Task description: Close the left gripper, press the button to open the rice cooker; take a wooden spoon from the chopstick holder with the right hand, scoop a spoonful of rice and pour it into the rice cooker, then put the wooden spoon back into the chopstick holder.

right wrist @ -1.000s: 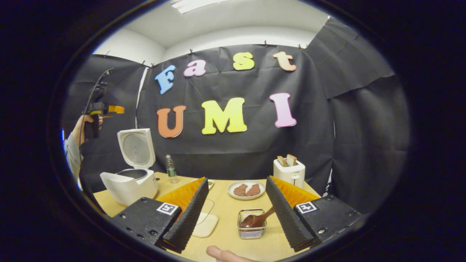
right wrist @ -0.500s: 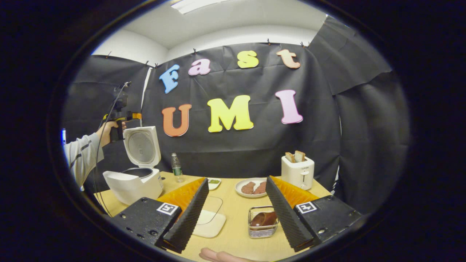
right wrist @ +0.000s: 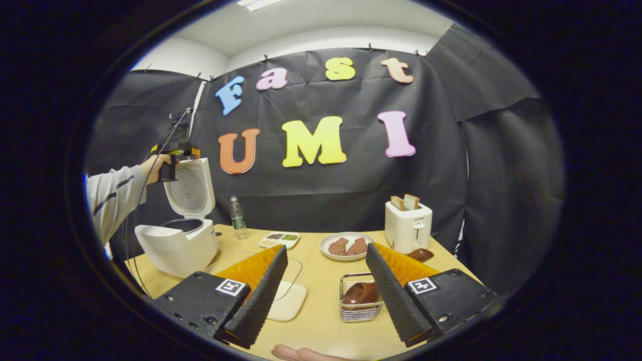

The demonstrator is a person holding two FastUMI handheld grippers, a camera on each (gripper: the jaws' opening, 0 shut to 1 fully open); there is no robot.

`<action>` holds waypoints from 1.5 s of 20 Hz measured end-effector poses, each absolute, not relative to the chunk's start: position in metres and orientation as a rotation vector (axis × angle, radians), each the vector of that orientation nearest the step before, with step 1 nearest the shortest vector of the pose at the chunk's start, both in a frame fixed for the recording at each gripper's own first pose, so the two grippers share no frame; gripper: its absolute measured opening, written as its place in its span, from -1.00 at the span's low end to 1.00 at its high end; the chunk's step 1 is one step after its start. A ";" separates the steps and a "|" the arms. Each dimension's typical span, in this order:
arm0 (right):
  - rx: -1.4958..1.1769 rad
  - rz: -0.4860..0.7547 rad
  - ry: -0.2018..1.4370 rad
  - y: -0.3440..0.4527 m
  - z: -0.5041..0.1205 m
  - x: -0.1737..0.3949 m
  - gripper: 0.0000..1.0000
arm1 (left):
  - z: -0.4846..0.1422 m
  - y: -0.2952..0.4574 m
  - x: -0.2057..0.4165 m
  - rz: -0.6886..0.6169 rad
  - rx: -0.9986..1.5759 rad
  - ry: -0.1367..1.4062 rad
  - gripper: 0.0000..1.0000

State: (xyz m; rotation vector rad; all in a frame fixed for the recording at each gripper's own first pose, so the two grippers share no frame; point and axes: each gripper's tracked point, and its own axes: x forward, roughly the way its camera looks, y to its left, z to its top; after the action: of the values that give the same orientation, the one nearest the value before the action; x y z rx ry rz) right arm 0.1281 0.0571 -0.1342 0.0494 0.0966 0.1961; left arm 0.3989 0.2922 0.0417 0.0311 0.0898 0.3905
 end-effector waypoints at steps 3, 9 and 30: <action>0.044 0.186 0.090 0.054 -0.130 0.113 1.00 | 0.046 0.286 0.396 0.369 0.028 0.102 0.93; 0.045 0.172 0.057 0.044 -0.117 0.066 1.00 | 0.035 0.271 0.355 0.365 0.025 0.137 0.96; 0.027 0.267 0.017 0.058 -0.133 -0.060 1.00 | -0.095 0.223 0.216 0.321 0.000 0.405 0.94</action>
State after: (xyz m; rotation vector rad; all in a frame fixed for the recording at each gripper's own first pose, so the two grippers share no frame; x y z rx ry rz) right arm -0.0604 0.0582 -0.1330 0.0269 0.0172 0.2671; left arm 0.2159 0.2228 -0.0947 0.0004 0.4055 0.3212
